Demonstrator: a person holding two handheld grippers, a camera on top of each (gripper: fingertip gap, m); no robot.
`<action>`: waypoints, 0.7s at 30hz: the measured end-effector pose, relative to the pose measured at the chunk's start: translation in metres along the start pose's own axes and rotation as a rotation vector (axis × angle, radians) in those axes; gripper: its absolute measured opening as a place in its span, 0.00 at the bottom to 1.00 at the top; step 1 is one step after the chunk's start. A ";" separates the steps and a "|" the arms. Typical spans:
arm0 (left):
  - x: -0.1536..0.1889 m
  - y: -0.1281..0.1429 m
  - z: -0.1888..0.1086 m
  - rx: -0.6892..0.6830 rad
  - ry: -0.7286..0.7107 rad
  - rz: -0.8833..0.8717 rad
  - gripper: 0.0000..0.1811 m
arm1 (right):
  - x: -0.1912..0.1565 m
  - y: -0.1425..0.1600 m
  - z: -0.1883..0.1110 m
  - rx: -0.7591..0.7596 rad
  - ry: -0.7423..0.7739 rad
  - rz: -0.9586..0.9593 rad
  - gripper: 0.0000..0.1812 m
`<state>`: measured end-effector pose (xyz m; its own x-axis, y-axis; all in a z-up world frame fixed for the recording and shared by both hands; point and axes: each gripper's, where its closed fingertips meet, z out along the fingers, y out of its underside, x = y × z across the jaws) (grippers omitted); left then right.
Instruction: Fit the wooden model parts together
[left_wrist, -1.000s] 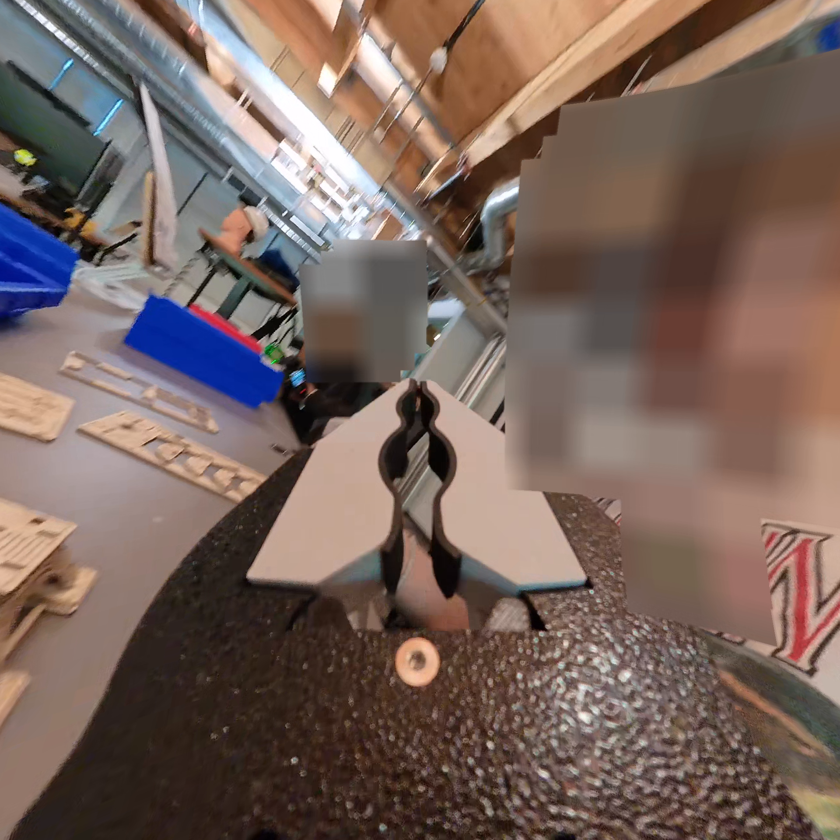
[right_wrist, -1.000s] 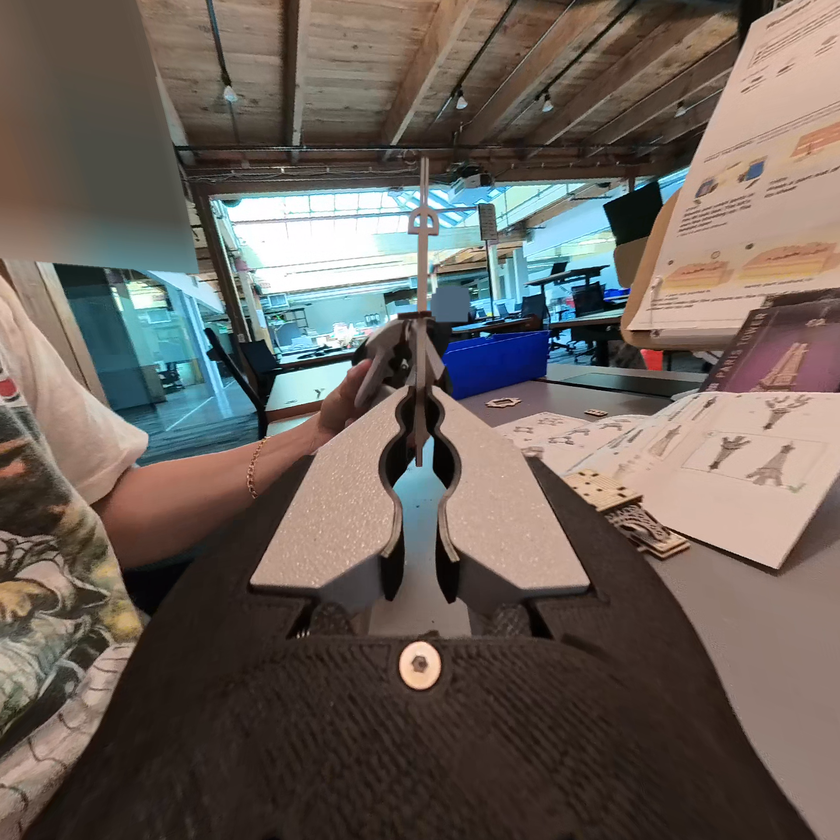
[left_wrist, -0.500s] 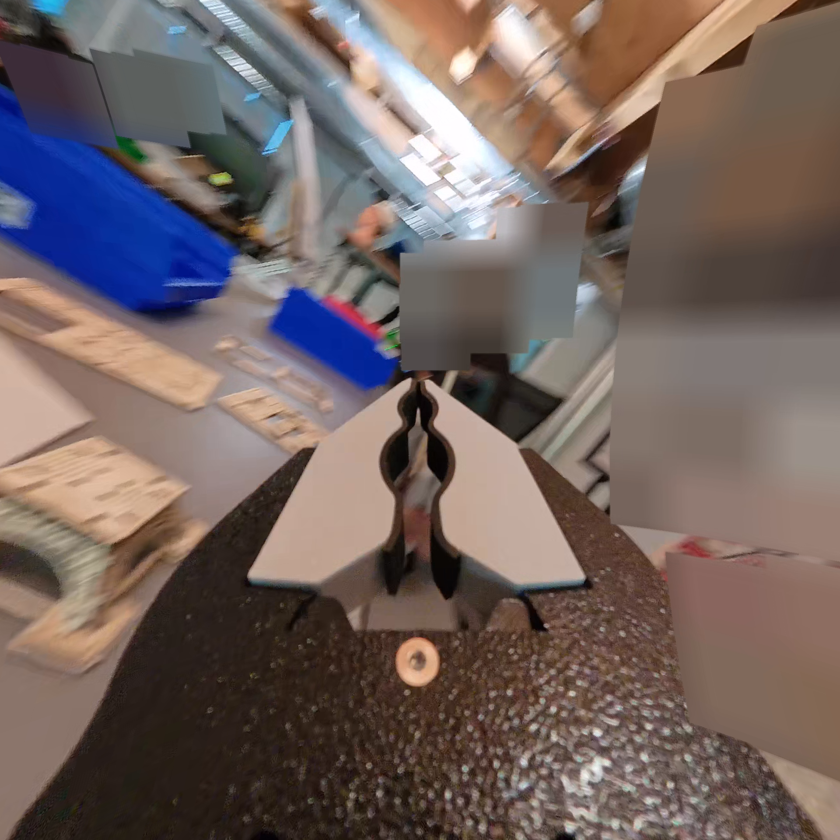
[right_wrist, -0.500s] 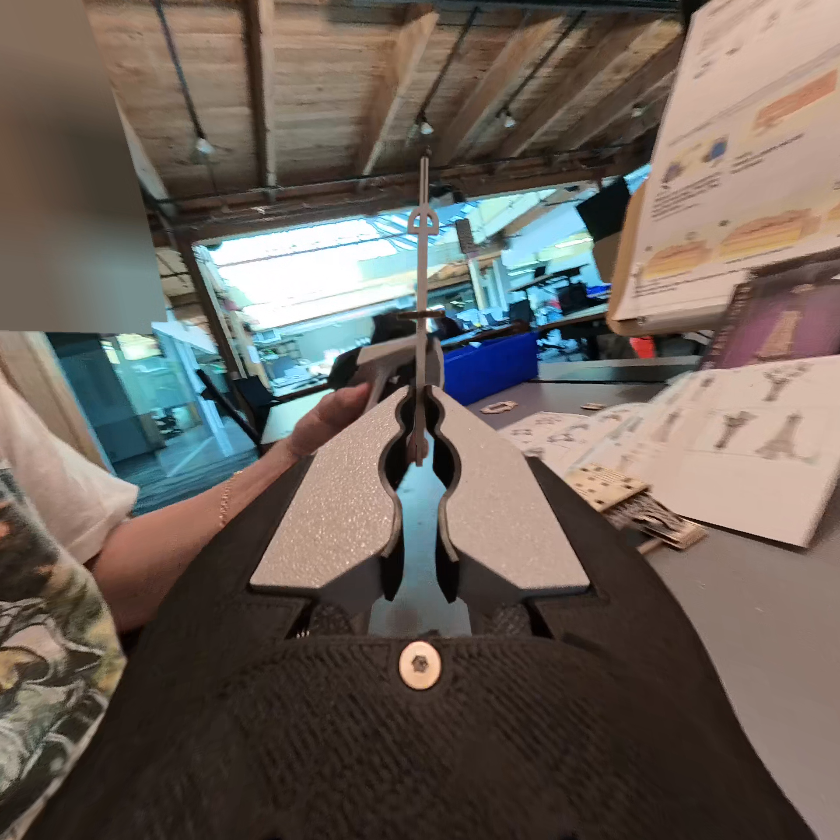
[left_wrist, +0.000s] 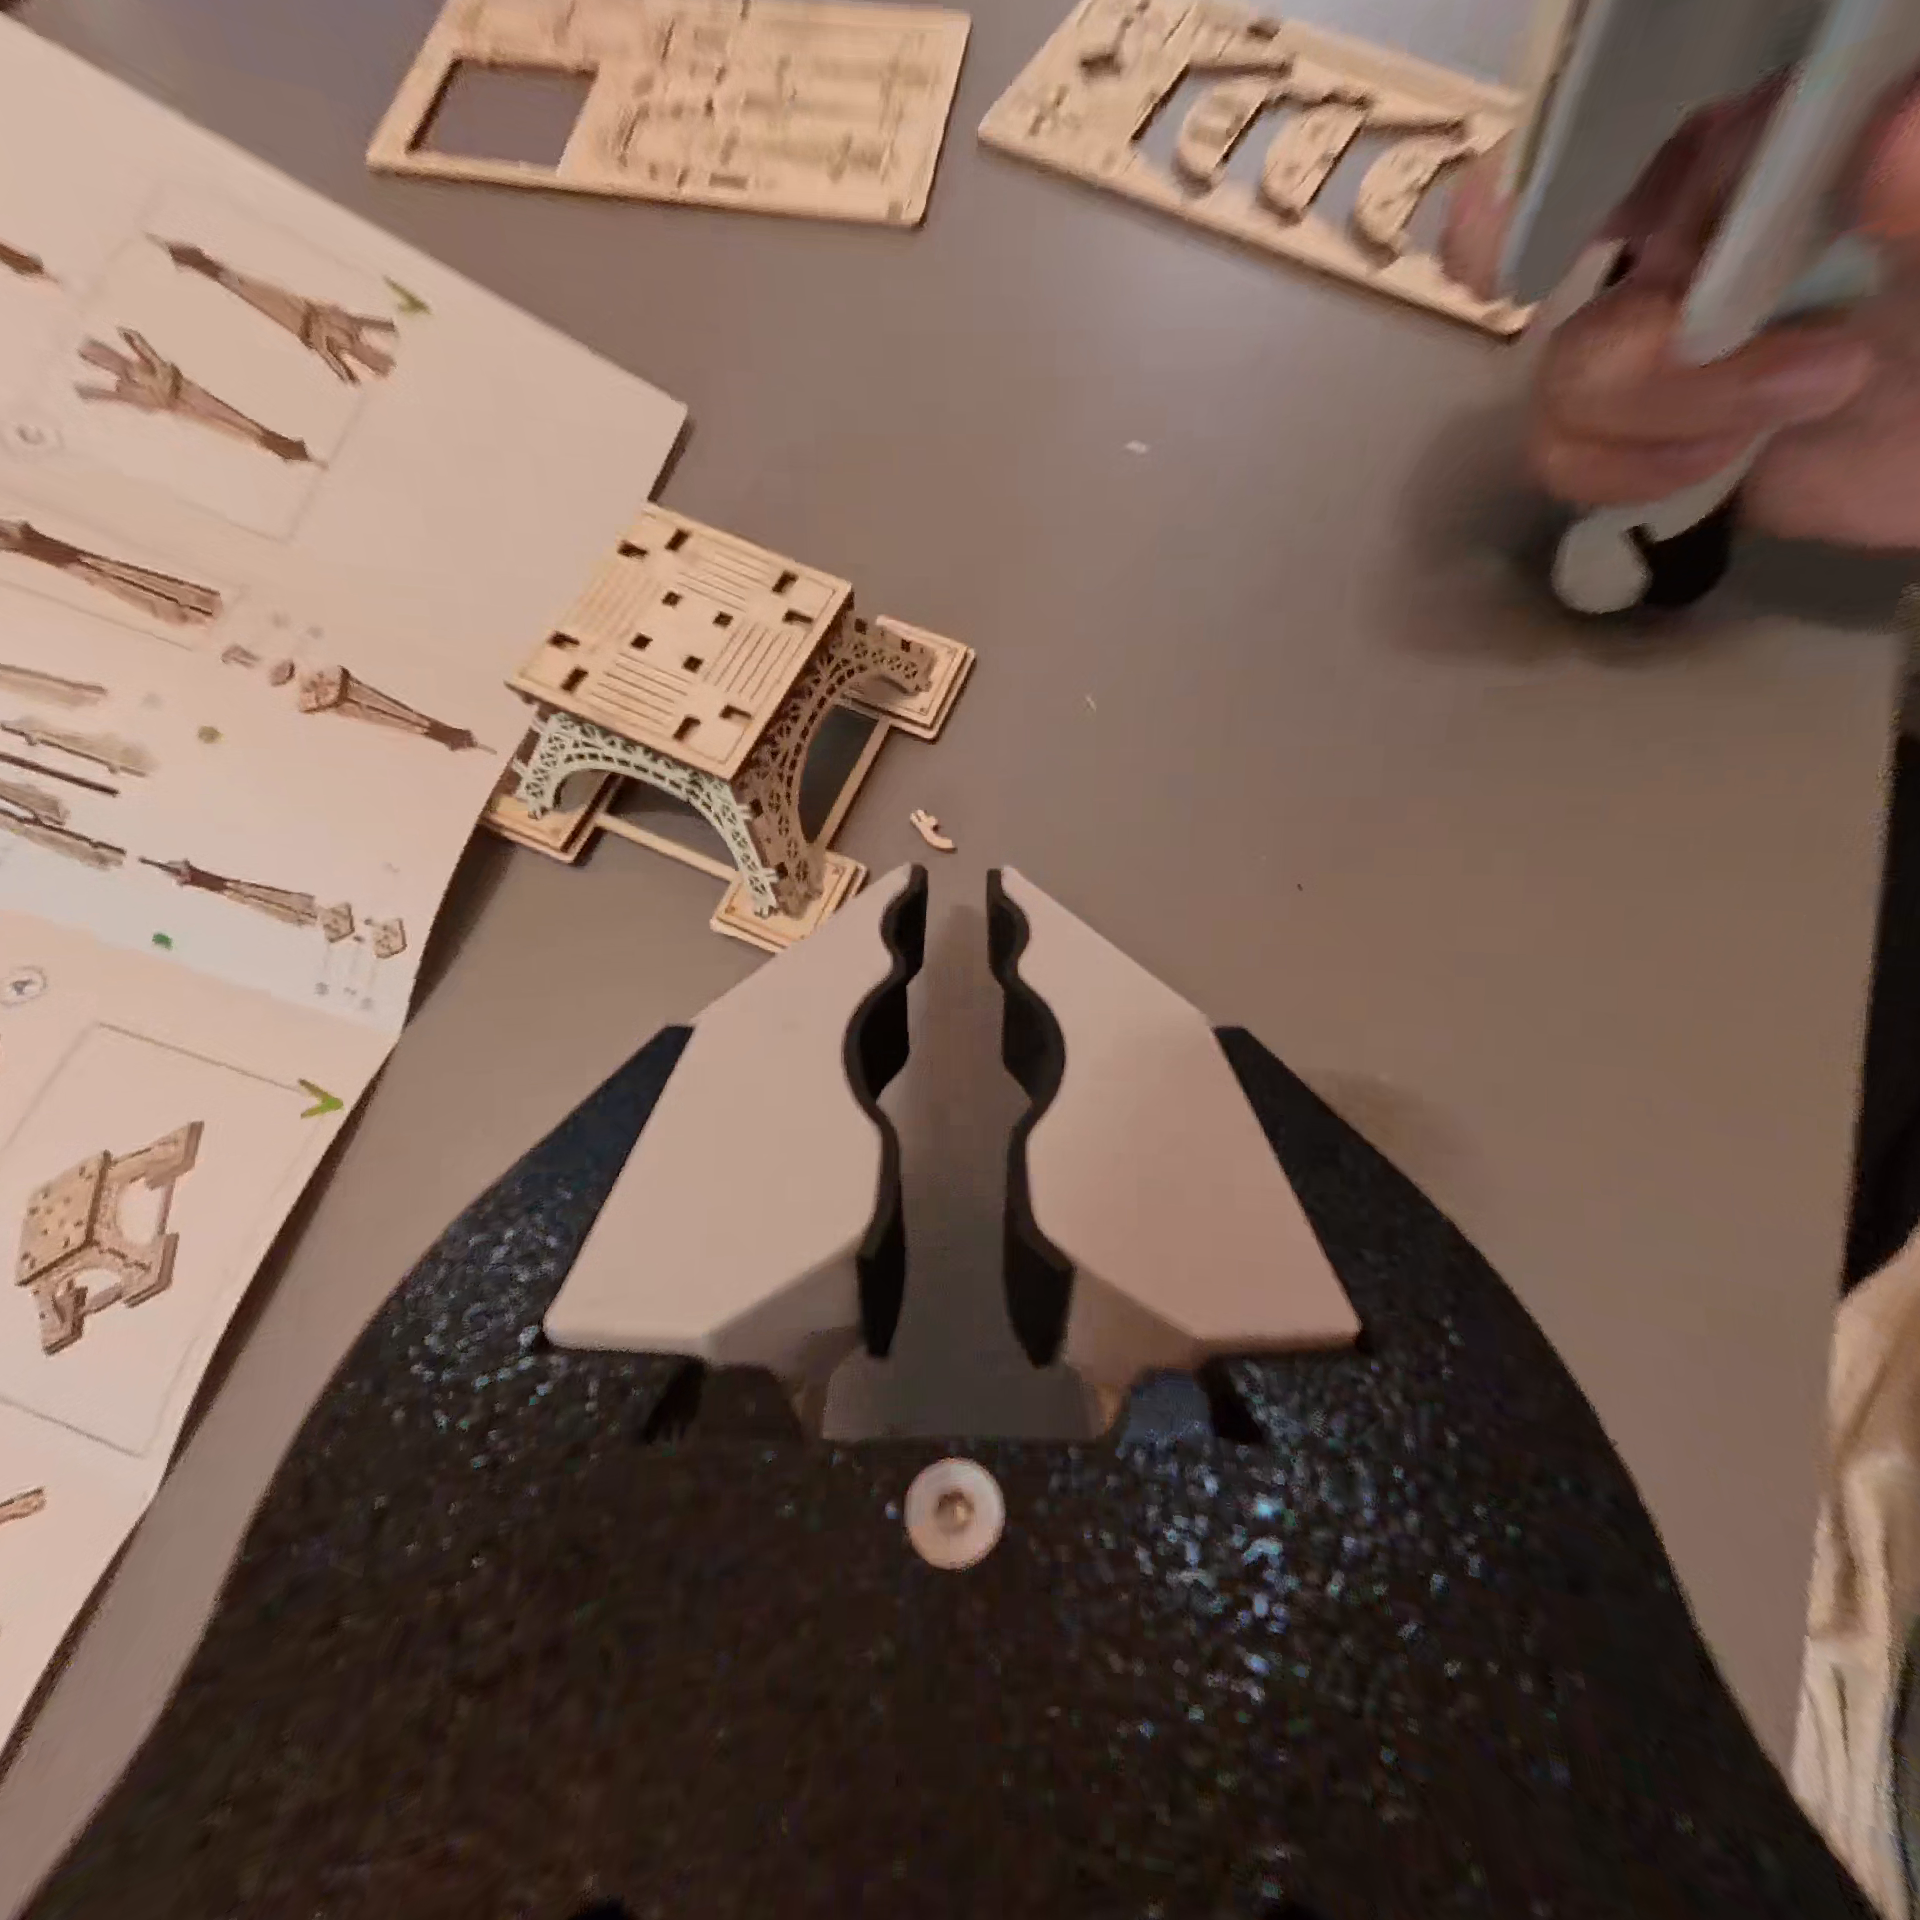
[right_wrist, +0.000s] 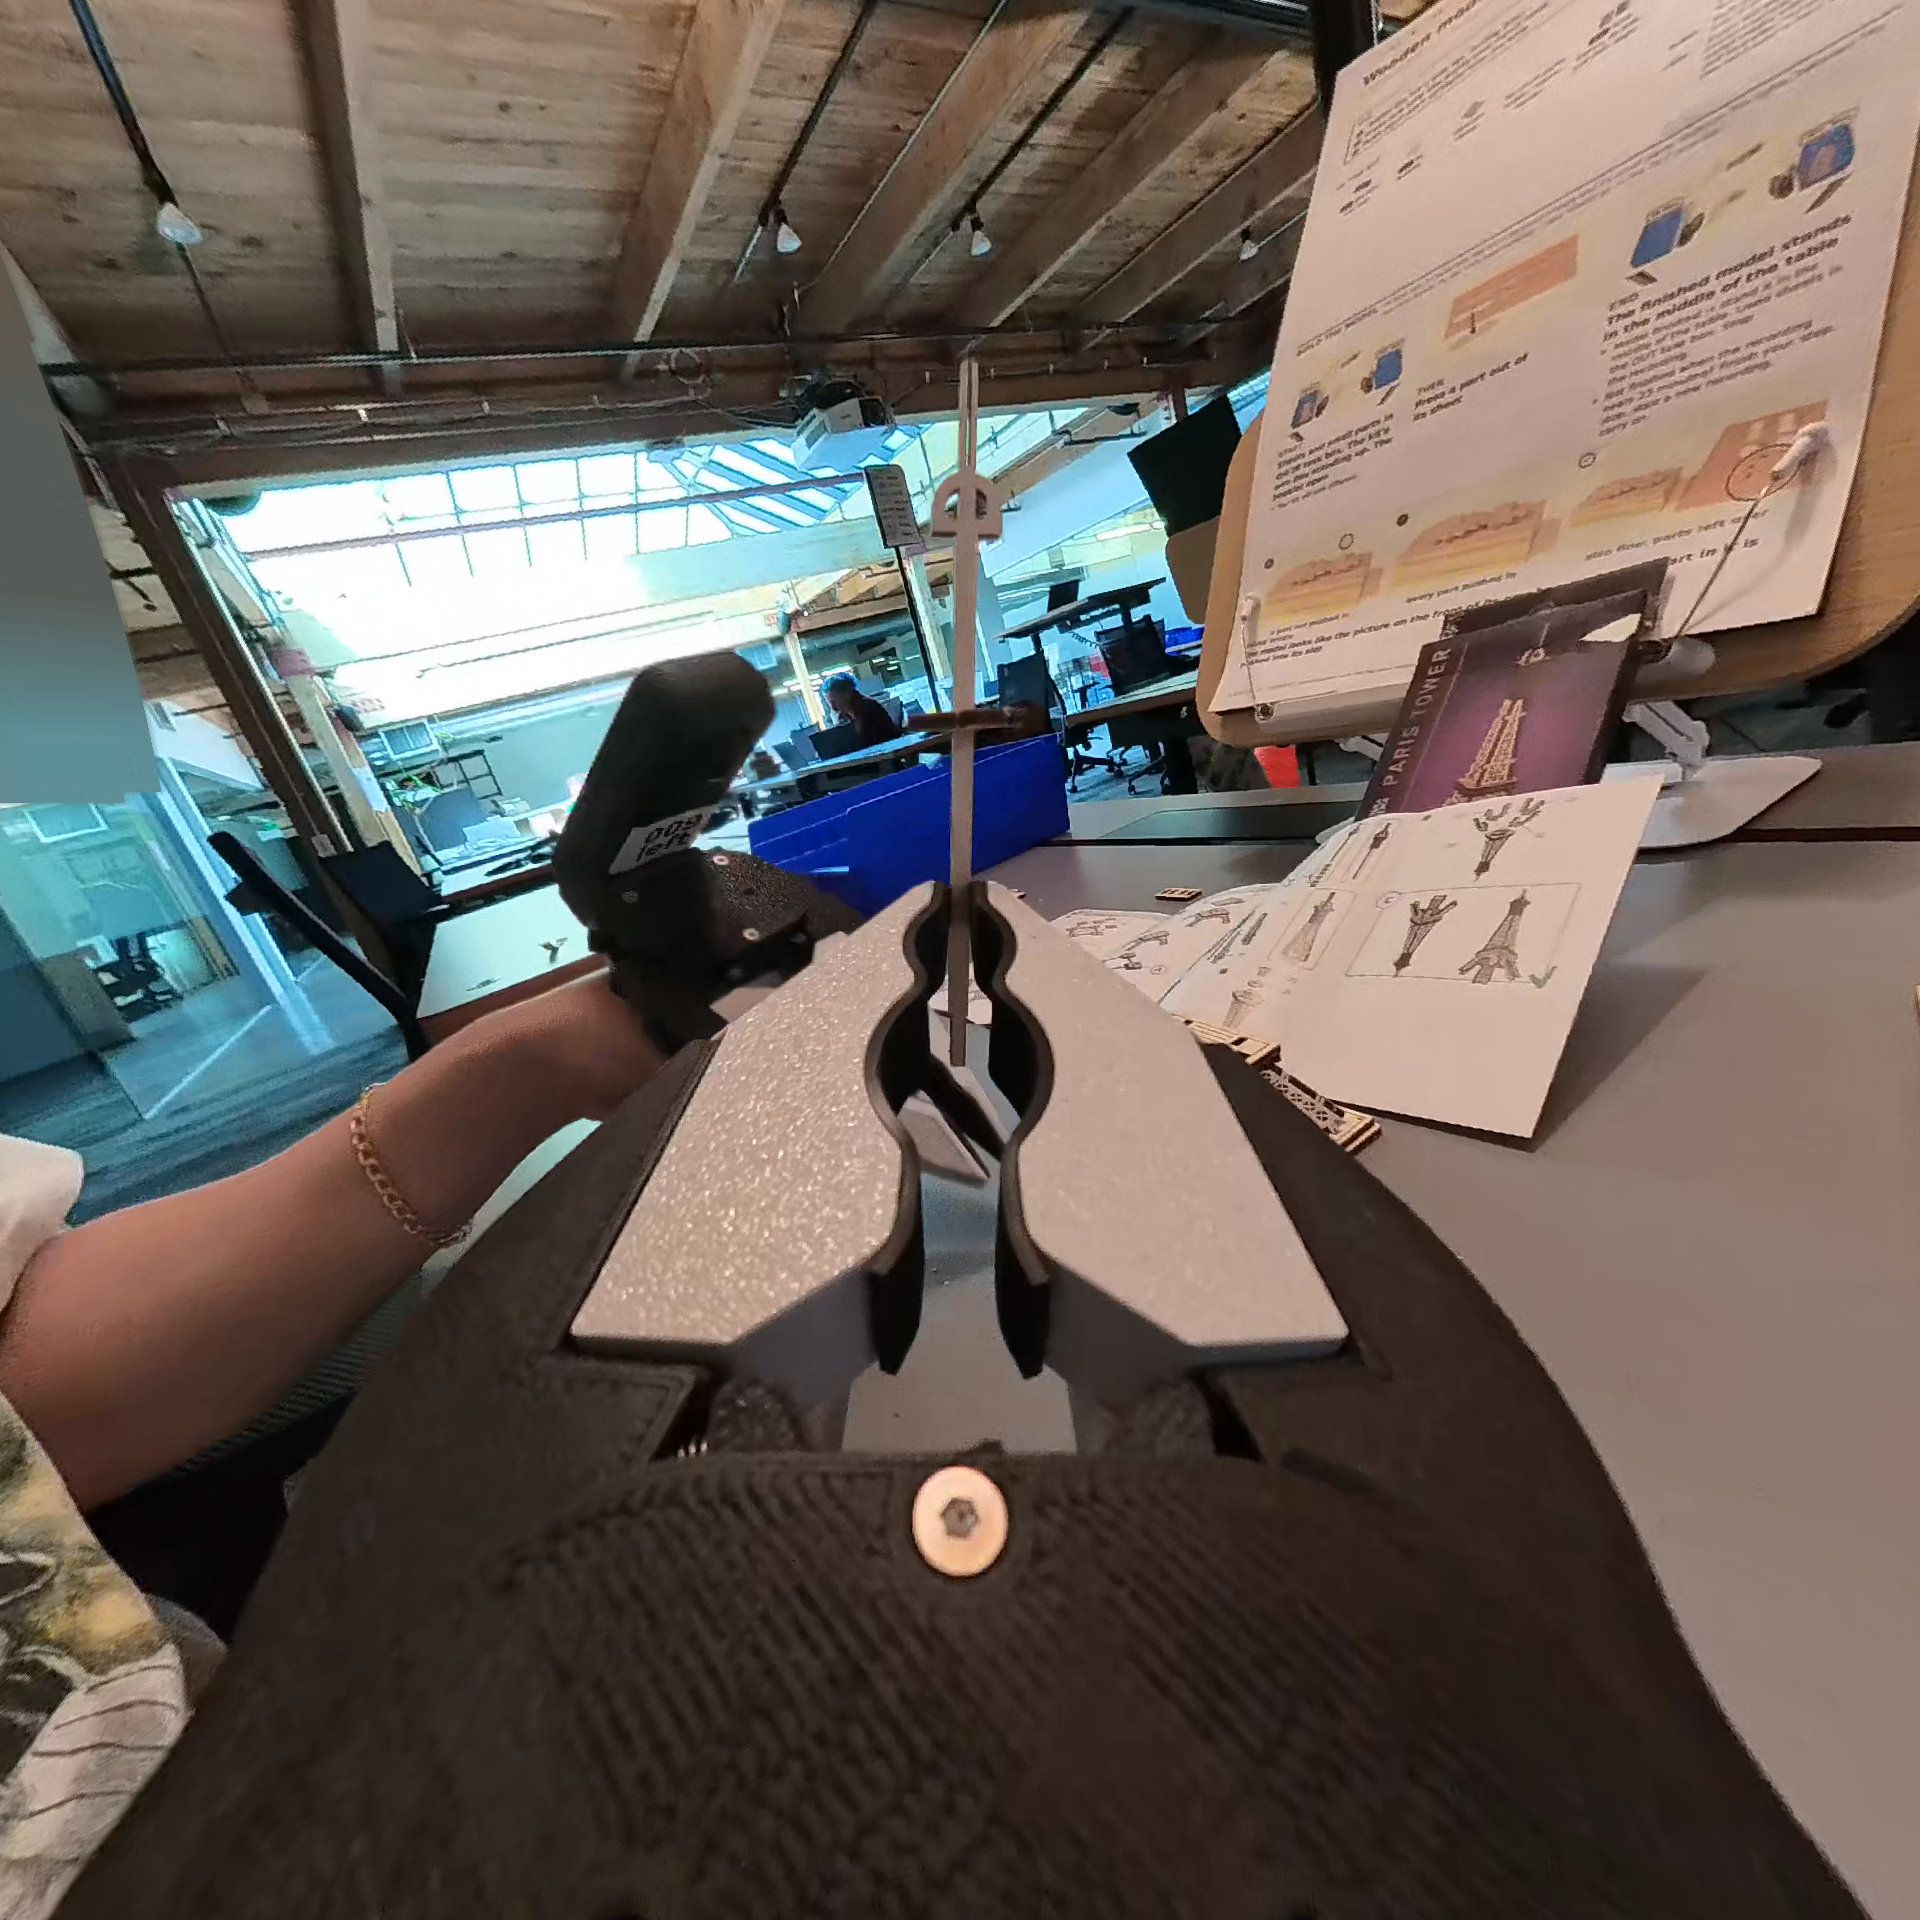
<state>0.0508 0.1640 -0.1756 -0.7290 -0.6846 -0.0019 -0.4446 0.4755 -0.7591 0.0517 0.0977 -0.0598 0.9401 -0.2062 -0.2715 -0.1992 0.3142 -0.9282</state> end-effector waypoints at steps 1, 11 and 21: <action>0.001 0.001 0.006 -0.027 -0.012 -0.003 0.06 | 0.000 0.000 0.000 -0.003 0.002 -0.007 0.01; -0.006 0.005 0.024 -0.117 -0.136 -0.112 0.03 | -0.002 0.001 0.000 -0.007 -0.007 -0.016 0.01; -0.005 0.002 0.028 -0.097 -0.099 -0.182 0.04 | -0.002 -0.001 -0.001 0.002 -0.019 -0.004 0.00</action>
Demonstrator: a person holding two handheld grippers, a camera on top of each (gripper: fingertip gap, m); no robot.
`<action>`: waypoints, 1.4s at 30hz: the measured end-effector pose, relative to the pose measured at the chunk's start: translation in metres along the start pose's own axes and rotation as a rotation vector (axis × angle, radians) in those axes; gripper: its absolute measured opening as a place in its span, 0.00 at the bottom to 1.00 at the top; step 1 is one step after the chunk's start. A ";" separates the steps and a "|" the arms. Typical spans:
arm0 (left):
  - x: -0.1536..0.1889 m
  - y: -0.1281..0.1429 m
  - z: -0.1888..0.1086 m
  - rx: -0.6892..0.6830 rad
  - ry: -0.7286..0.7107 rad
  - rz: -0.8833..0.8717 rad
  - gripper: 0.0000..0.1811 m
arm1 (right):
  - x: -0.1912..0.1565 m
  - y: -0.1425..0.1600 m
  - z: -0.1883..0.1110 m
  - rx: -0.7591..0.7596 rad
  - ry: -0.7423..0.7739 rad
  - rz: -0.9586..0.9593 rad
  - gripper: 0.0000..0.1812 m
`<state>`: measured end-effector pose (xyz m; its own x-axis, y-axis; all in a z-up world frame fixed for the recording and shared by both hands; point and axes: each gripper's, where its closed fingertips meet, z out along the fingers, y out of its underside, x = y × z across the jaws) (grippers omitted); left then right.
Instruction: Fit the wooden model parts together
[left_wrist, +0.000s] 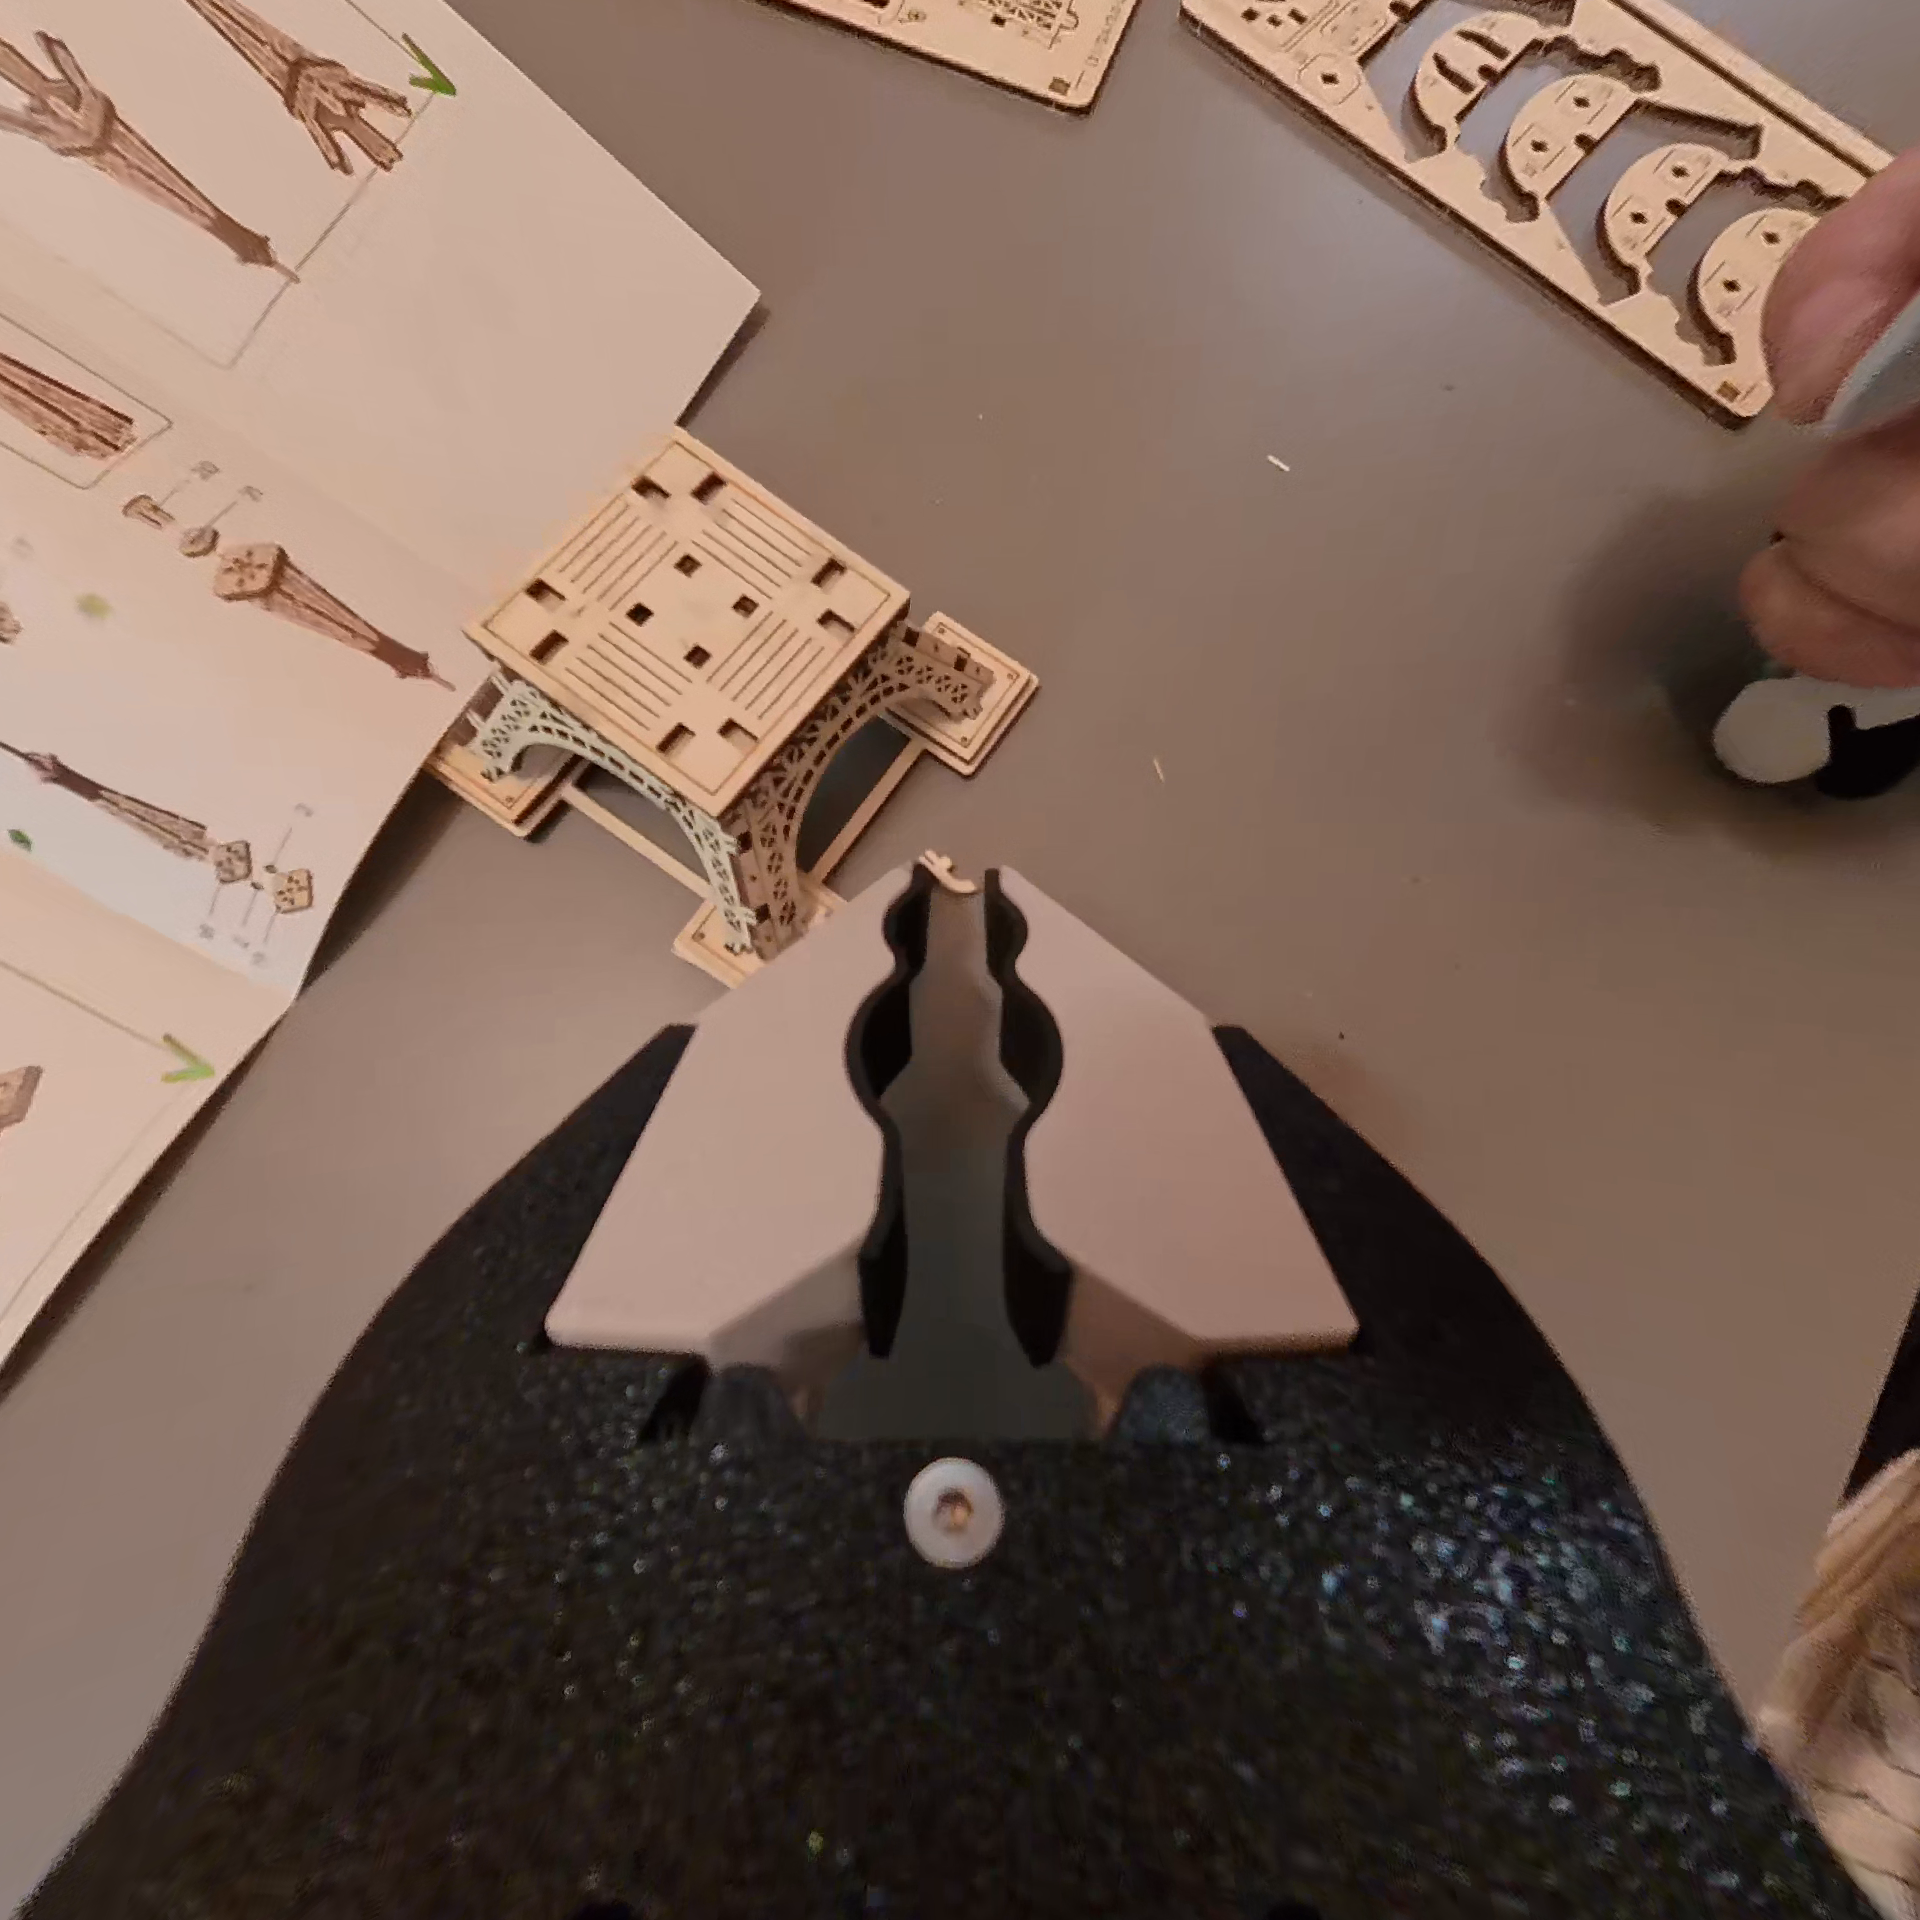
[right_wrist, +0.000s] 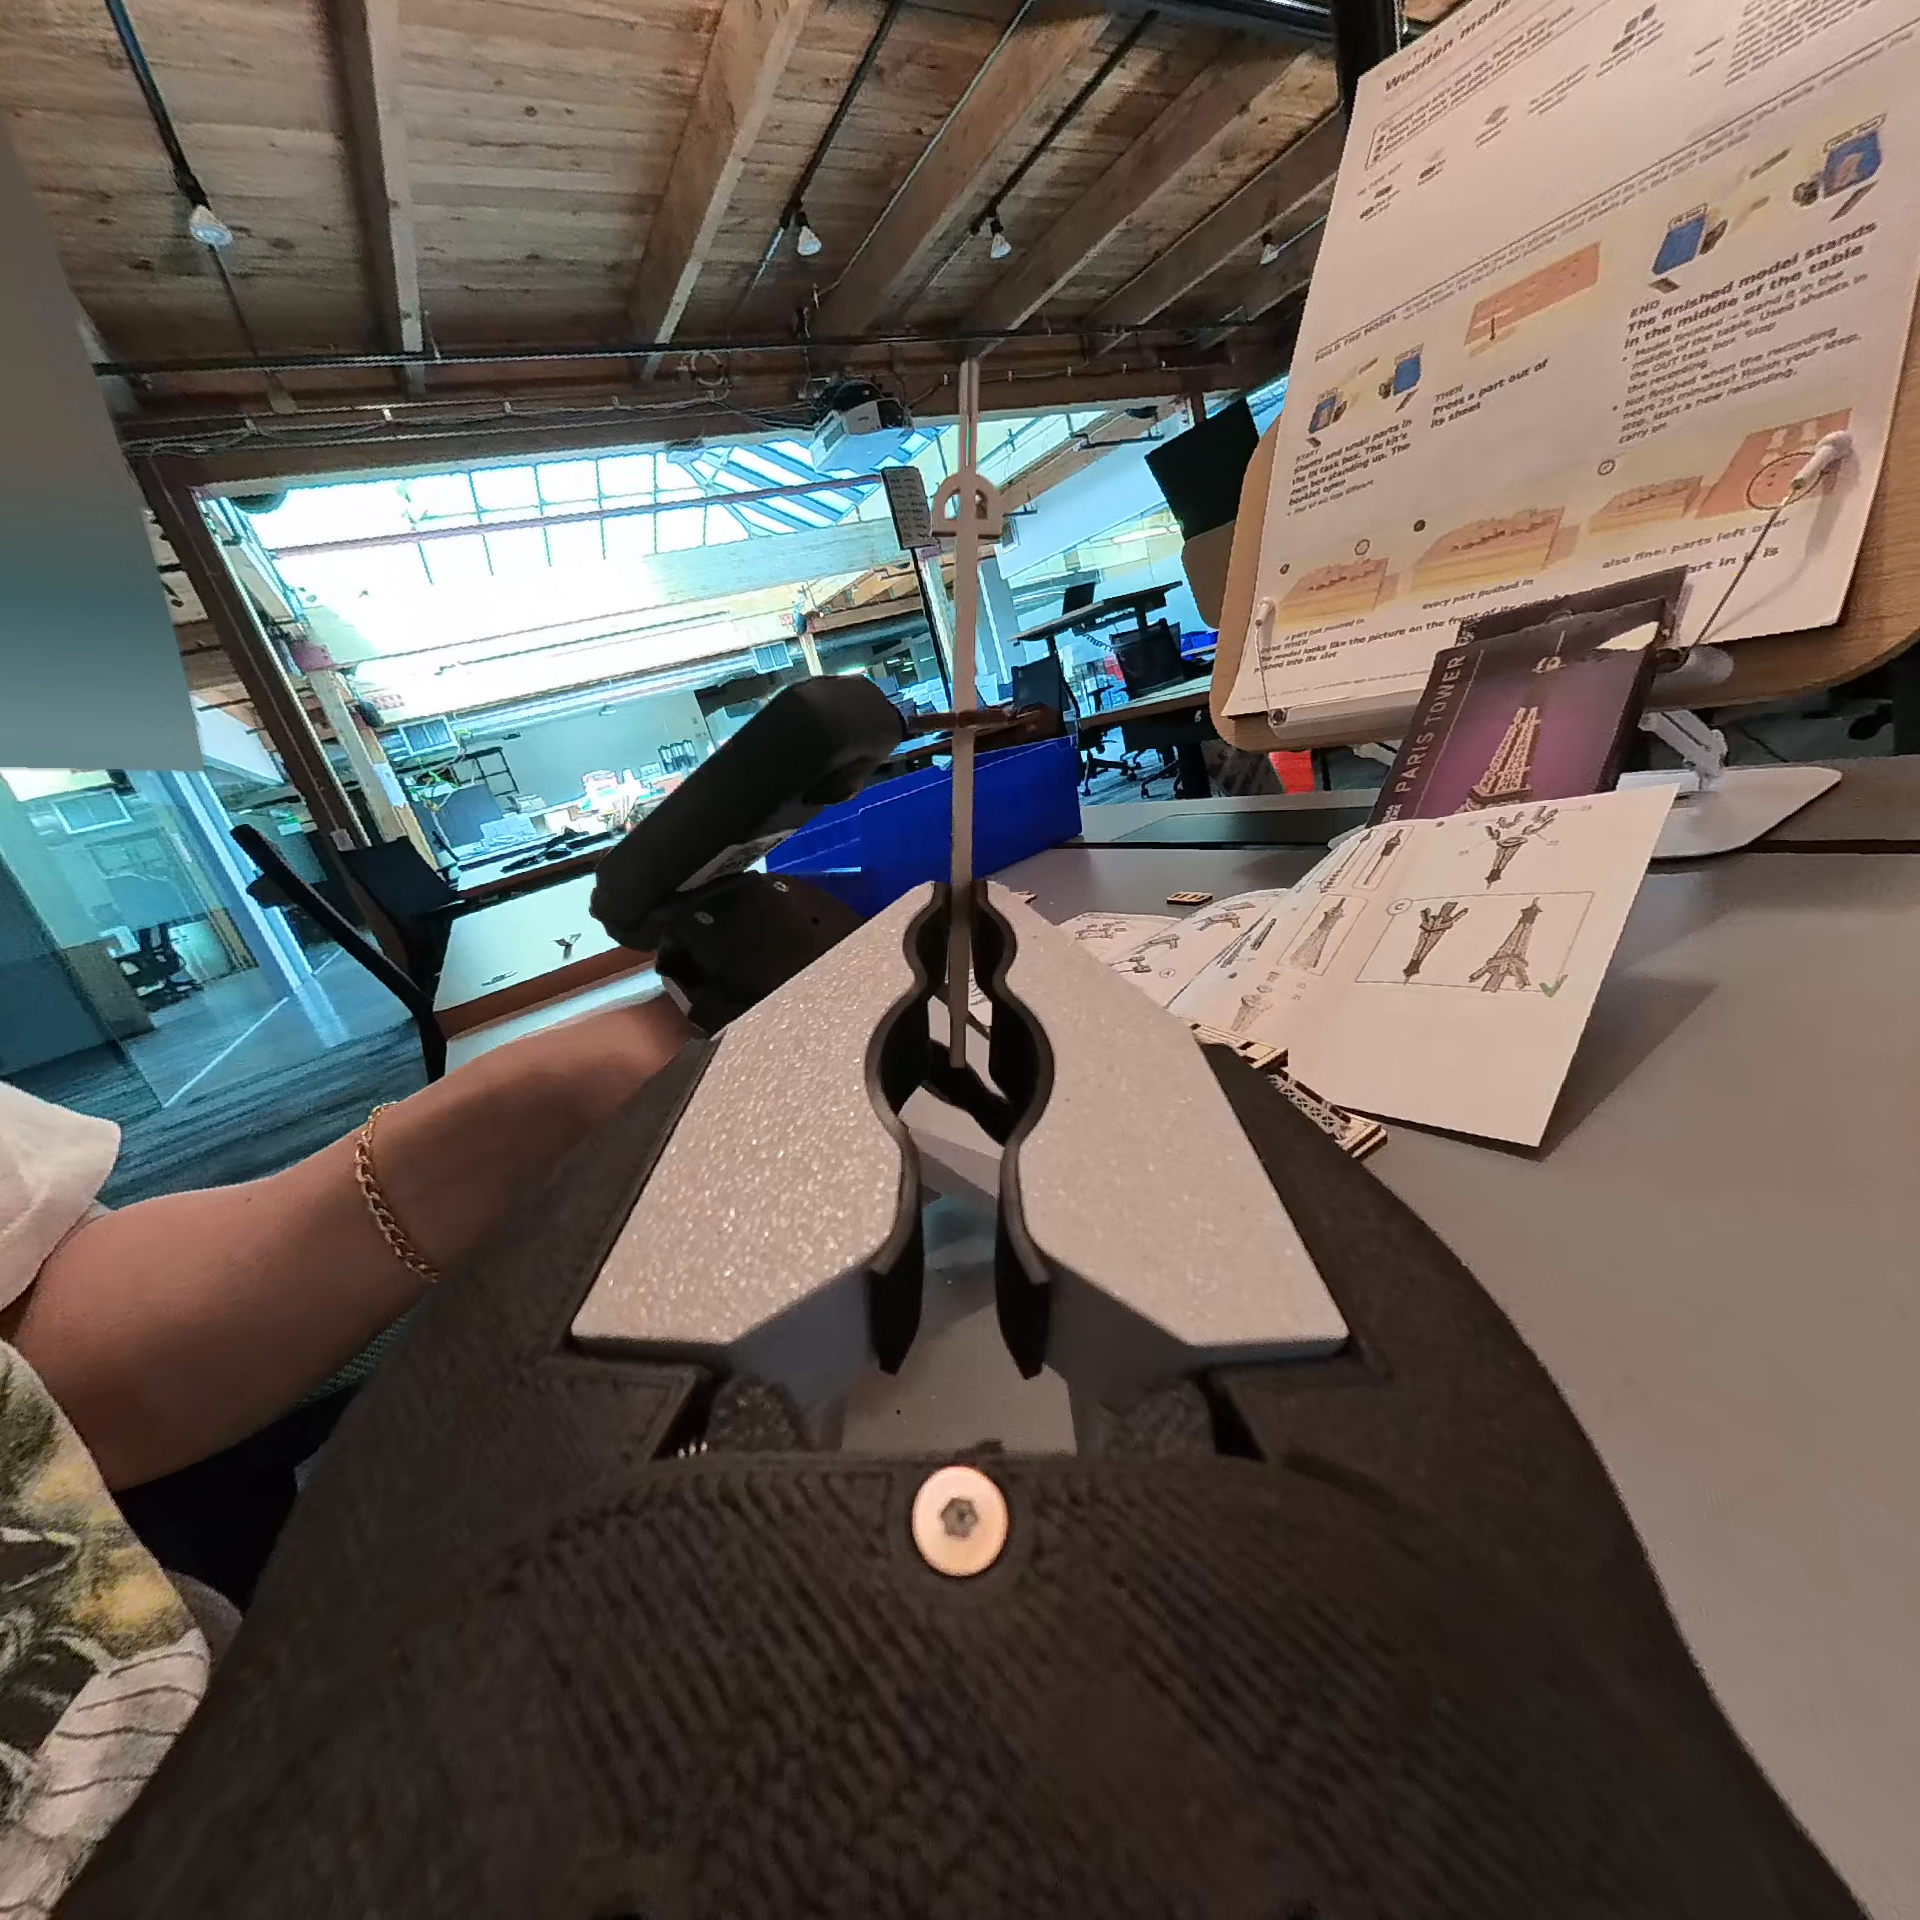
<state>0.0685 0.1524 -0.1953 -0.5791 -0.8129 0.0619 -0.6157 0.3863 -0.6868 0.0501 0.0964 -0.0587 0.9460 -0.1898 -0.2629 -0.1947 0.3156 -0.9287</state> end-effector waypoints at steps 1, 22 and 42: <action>0.000 0.000 0.000 -0.004 -0.010 0.012 0.02 | -0.001 0.000 0.000 0.000 -0.002 -0.005 0.00; 0.002 0.032 -0.043 -0.033 0.151 0.329 0.02 | -0.004 0.000 0.001 -0.005 -0.035 0.002 0.01; -0.014 0.008 -0.050 0.048 -0.341 1.249 0.00 | -0.005 0.001 0.001 -0.012 -0.040 -0.001 0.00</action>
